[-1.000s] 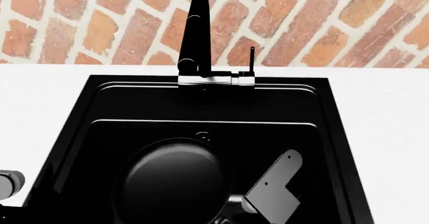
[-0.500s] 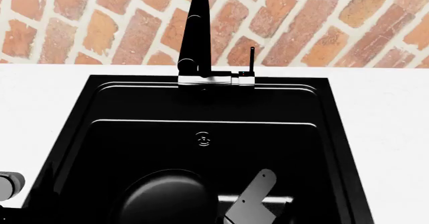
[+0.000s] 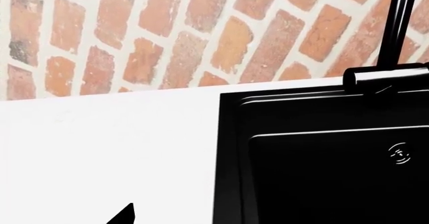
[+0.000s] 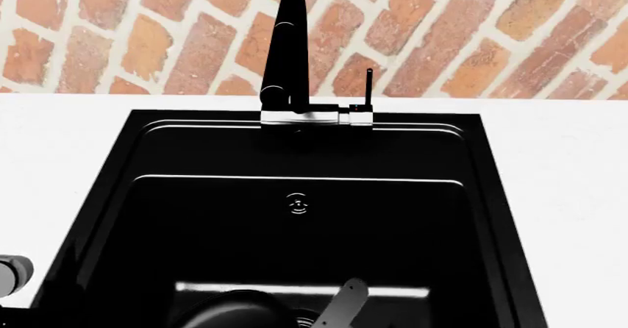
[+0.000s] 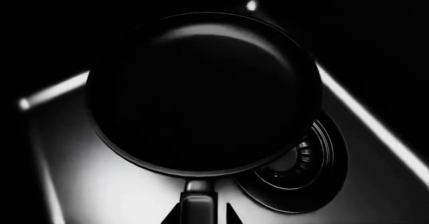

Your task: Pick the pan and sponge and place them into the sink. Then turn on the water.

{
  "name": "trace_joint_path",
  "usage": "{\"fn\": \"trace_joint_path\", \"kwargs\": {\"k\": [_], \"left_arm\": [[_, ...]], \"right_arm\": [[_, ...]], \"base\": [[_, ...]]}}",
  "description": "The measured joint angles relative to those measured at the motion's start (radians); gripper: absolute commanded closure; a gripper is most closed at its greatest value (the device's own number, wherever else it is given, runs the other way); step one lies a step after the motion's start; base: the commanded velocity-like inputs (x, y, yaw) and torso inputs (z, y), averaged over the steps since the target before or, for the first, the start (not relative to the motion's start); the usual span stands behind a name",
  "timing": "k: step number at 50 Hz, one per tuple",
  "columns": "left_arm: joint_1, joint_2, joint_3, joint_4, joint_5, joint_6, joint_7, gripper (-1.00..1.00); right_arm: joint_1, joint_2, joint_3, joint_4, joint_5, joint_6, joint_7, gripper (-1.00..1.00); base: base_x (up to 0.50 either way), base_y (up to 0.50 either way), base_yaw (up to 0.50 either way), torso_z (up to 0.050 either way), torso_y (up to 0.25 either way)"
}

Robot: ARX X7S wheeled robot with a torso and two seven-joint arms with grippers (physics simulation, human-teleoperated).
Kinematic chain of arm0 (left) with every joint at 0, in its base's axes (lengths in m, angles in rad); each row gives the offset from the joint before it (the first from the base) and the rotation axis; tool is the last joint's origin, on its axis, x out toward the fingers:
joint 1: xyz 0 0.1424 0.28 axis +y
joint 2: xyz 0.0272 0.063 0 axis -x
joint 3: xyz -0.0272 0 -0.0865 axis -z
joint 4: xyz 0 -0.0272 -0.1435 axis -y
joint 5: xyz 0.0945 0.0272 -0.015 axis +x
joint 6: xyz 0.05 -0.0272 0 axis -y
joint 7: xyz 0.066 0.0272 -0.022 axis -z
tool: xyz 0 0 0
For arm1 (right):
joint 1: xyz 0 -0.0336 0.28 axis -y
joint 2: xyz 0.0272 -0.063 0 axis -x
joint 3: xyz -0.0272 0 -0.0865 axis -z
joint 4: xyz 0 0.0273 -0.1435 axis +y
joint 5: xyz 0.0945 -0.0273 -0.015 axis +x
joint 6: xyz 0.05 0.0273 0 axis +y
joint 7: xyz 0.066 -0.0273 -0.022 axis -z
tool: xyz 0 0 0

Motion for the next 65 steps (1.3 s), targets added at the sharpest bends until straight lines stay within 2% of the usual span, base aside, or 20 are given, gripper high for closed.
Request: {"fn": "trace_joint_path", "kwargs": {"k": [24,25,50,65], "left_arm": [[0.005,-0.002,0.002,-0.005,-0.003,0.009,-0.003,-1.00],[0.005,-0.002,0.002,-0.006,-0.003,0.009,-0.003,-1.00],[0.003,-0.005,0.005,-0.005,-0.008,0.010,-0.008,-1.00],[-0.005,-0.008,0.009,-0.007,-0.010,0.006,-0.012,-1.00]], "right_arm": [[0.015,-0.027,-0.024,0.081,-0.013,-0.029,-0.007,1.00],[0.015,-0.027,-0.024,0.081,-0.013,-0.028,-0.007,-1.00],[0.017,-0.014,0.008,-0.022,0.036,0.032,0.028,-1.00],[0.015,0.045,0.146,-0.227,0.099,0.093,0.142,-1.00]], "base": [[0.00,0.00,0.00,0.000,0.000],[0.00,0.00,0.00,0.000,0.000],[0.00,0.00,0.00,0.000,0.000],[0.00,0.00,0.00,0.000,0.000]]}}
